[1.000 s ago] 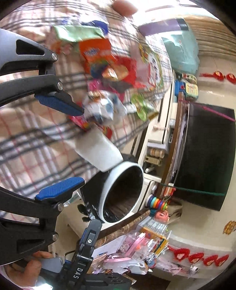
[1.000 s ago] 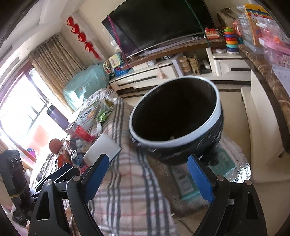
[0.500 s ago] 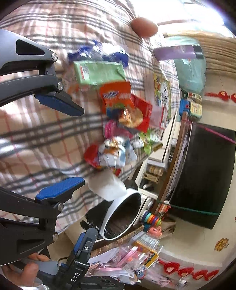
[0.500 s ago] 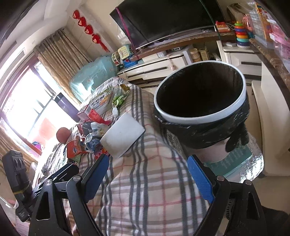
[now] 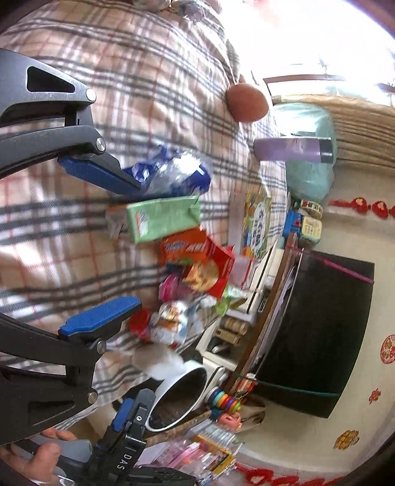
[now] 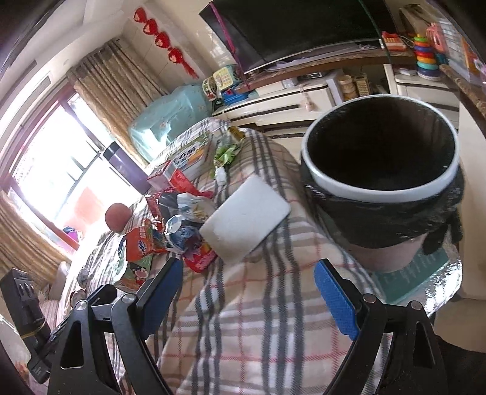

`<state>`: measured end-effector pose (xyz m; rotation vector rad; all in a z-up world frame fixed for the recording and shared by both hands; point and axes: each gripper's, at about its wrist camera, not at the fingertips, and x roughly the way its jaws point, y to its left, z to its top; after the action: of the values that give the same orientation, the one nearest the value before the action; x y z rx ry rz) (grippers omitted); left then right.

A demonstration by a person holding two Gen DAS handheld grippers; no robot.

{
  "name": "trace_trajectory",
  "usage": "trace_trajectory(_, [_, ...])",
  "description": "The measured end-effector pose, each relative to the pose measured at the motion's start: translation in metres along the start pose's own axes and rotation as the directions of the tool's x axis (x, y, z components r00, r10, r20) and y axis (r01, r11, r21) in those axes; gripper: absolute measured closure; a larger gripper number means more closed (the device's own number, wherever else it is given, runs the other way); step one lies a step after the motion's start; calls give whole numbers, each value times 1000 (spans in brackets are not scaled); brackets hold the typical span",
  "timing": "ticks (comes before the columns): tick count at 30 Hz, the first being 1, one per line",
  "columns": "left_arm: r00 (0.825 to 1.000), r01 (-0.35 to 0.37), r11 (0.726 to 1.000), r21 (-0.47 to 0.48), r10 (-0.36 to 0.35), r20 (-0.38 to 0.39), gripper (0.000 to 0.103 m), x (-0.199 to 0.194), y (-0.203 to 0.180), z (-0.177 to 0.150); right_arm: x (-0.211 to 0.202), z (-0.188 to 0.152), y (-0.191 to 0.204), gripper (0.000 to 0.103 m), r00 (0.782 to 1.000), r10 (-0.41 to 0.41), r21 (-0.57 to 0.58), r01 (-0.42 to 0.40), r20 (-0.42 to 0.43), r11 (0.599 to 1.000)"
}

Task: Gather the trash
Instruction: 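Move the left tool to the green juice carton while the right tool reaches the white sponge, then grasp the green juice carton with the left tool while the right tool grasps the white sponge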

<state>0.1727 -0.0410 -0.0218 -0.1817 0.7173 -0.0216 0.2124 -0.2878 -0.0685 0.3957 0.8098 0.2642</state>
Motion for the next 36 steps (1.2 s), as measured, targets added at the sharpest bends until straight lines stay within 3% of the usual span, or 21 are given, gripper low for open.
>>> trace_trajectory(12, [991, -68, 998, 16, 69, -116, 37, 58, 7, 15, 45, 17, -2, 14, 999, -26, 54, 27, -24, 998])
trace_trajectory(15, [990, -61, 998, 0, 61, -125, 54, 65, 14, 17, 55, 22, -7, 16, 999, -25, 81, 27, -26, 996])
trace_trajectory(17, [991, -52, 999, -3, 52, -121, 61, 66, 15, 18, 57, 24, -5, 20, 1000, -24, 78, 25, -13, 997])
trace_trajectory(19, [992, -40, 999, -4, 39, -118, 73, 65, 15, 18, 57, 25, -2, 33, 1000, -16, 63, 16, -2, 998])
trace_trajectory(24, [997, -13, 1000, 15, 14, -78, 74, 47, 13, 11, 50, 19, 10, 39, 999, -44, -5, 45, 17, 999])
trace_trajectory(25, [998, -5, 1000, 18, 6, -70, 74, 42, 12, 9, 49, 18, 11, 47, 999, -41, -8, 42, 18, 999])
trace_trajectory(26, [998, 1, 1000, 23, 0, -64, 74, 37, 10, 7, 46, 16, 11, 62, 999, -35, -10, 35, 20, 999])
trace_trajectory(28, [998, 17, 999, 31, -15, -59, 74, 29, 8, 3, 39, 14, 9, 74, 1000, -18, -4, 18, 22, 1000])
trace_trajectory(34, [995, 61, 995, 74, -54, -87, 73, 20, 4, -13, 27, 5, 7, 87, 1000, -12, -23, 12, 7, 1000])
trace_trajectory(36, [992, 60, 995, 76, -51, -116, 73, 22, 4, -17, 25, 2, 8, 87, 1000, -10, -31, 11, 4, 999])
